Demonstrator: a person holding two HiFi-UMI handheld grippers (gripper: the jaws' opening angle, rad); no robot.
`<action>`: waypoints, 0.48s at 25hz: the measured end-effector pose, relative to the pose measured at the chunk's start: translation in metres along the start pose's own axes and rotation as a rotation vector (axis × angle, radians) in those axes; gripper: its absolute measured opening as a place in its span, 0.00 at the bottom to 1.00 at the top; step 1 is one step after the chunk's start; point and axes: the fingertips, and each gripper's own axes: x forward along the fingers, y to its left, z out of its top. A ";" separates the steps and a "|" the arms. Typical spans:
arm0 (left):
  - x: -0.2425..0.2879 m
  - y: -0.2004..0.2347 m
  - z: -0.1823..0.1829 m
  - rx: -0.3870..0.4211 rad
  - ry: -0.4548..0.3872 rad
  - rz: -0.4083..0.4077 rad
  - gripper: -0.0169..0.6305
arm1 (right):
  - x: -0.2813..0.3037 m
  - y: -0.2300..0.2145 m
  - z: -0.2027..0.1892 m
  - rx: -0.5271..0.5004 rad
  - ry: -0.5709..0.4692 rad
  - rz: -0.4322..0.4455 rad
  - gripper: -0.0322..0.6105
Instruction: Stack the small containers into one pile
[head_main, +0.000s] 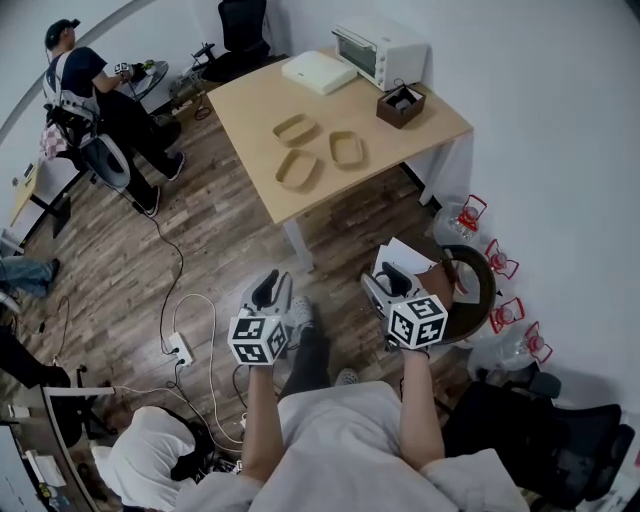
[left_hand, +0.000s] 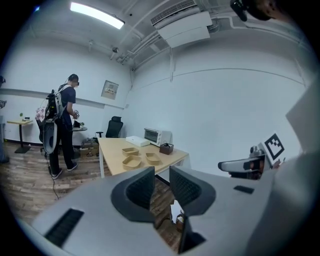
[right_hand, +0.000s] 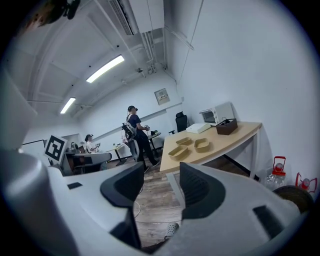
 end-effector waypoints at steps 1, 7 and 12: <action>0.006 0.004 0.003 -0.003 -0.002 -0.001 0.16 | 0.006 -0.003 0.003 0.002 0.000 -0.002 0.40; 0.051 0.036 0.025 -0.018 -0.020 0.017 0.15 | 0.054 -0.021 0.022 0.004 0.016 -0.002 0.40; 0.089 0.075 0.040 -0.041 -0.009 0.033 0.14 | 0.103 -0.030 0.033 0.032 0.044 0.014 0.40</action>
